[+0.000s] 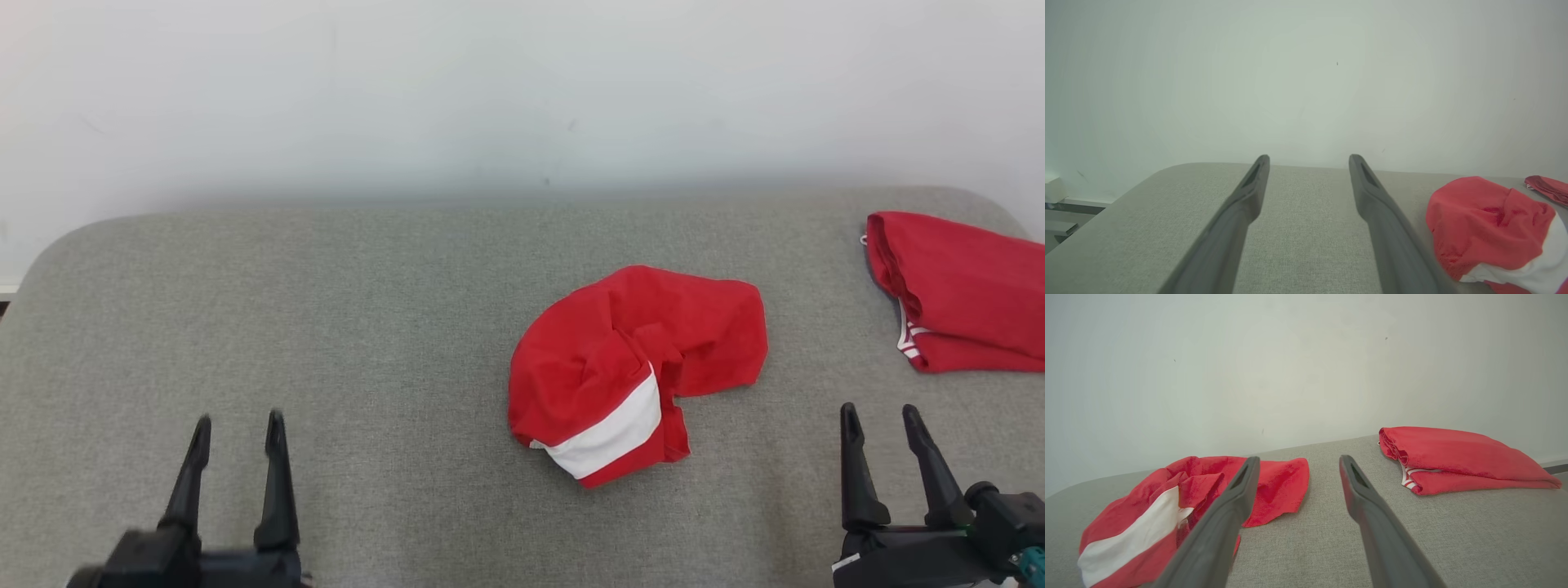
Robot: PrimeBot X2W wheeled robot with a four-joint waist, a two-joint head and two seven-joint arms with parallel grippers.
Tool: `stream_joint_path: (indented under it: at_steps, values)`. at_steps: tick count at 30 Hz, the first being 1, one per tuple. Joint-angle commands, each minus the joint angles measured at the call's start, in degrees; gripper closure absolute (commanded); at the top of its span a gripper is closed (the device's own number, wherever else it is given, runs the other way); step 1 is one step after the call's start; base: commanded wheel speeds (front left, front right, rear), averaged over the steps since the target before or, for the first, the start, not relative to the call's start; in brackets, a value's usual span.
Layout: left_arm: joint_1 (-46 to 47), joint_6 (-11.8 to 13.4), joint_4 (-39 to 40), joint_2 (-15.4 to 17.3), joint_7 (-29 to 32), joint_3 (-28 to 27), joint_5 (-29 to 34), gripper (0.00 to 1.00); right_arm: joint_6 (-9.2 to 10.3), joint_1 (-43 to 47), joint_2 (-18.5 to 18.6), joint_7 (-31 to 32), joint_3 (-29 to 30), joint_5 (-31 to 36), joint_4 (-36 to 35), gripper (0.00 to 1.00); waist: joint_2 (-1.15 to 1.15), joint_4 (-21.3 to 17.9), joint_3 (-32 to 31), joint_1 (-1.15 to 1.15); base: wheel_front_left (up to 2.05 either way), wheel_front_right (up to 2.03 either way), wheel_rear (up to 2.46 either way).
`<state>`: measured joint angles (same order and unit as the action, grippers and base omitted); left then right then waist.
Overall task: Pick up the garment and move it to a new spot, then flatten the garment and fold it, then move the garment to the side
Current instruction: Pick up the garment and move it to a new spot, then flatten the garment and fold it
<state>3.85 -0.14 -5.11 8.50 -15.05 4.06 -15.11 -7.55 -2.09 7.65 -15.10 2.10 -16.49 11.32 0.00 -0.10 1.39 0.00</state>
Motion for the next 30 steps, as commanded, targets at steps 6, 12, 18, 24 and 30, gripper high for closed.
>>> stream_joint_path:
  at_steps: [6,12,18,24,30]
  values:
    - [-5.72,-1.34,1.26,-2.69,-0.16,-3.71,1.79,0.0,0.15,1.03,0.6,-0.05,-1.66,-0.73,0.57,0.0,0.0,0.63,-0.79,0.0,0.0,0.0,0.0]
    - [-7.34,-2.87,0.83,-4.35,-0.16,-5.35,2.94,0.0,0.15,1.79,0.69,-0.05,-2.65,-1.32,1.54,0.0,0.0,0.85,-0.96,0.0,0.0,0.0,0.0]
    - [-7.36,-4.09,0.49,-5.14,-0.16,-6.31,4.04,0.0,0.15,1.85,0.54,-0.05,-3.43,-1.61,1.89,0.0,0.0,0.61,-0.81,0.0,0.0,0.0,0.0]
    - [-7.43,-4.78,0.13,-5.42,-0.16,-7.05,4.59,0.0,0.15,1.55,0.78,-0.05,-3.84,-1.97,2.13,0.0,0.0,0.41,-0.63,0.0,0.0,0.0,0.0]
    - [-7.06,-5.21,-0.19,-5.58,-0.16,-7.3,5.18,0.0,0.15,1.51,0.57,-0.05,-4.33,-2.17,2.17,0.0,0.0,0.58,-0.58,0.0,0.0,0.0,0.0]
